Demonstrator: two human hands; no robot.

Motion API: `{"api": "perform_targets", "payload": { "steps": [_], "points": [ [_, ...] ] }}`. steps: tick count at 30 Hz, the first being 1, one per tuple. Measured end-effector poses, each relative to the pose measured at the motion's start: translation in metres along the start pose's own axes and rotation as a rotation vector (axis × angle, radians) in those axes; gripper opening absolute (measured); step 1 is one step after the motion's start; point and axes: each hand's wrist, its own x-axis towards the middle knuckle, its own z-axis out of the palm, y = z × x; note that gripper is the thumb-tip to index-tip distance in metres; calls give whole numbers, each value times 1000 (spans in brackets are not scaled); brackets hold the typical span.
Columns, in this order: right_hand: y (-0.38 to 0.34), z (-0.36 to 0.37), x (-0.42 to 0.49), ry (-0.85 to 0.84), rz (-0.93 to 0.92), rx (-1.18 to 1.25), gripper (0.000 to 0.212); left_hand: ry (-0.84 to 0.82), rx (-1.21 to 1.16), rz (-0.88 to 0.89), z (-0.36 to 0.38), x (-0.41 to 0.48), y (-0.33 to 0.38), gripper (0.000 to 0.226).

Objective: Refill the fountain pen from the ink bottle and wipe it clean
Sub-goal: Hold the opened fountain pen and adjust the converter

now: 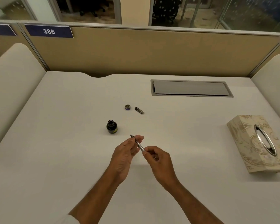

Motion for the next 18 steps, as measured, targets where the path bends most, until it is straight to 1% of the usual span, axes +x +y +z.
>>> {"api": "perform_targets", "payload": {
  "steps": [3, 6, 8, 10, 12, 16, 18],
  "points": [
    [-12, -5, -4, -60, 24, 16, 14, -36, -127, -22, 3, 0, 7, 32],
    [-22, -8, -4, -161, 168, 95, 29, -53, -177, -24, 6, 0, 11, 25],
    [-26, -9, -3, -199, 234, 151, 33, -55, -191, -29, 8, -1, 13, 22],
    [-26, -8, 0, -151, 236, 146, 32, -40, -197, -32, 10, 0, 13, 21],
    [-25, -5, 1, -61, 201, 99, 29, -14, -209, -31, 14, 2, 13, 21],
    [-23, 2, 0, 99, 35, -82, 23, 40, -264, -34, 22, 1, 13, 20],
    [-25, 4, -3, 163, -37, -121, 16, 65, -293, -39, 23, 1, 12, 20]
  ]
}}
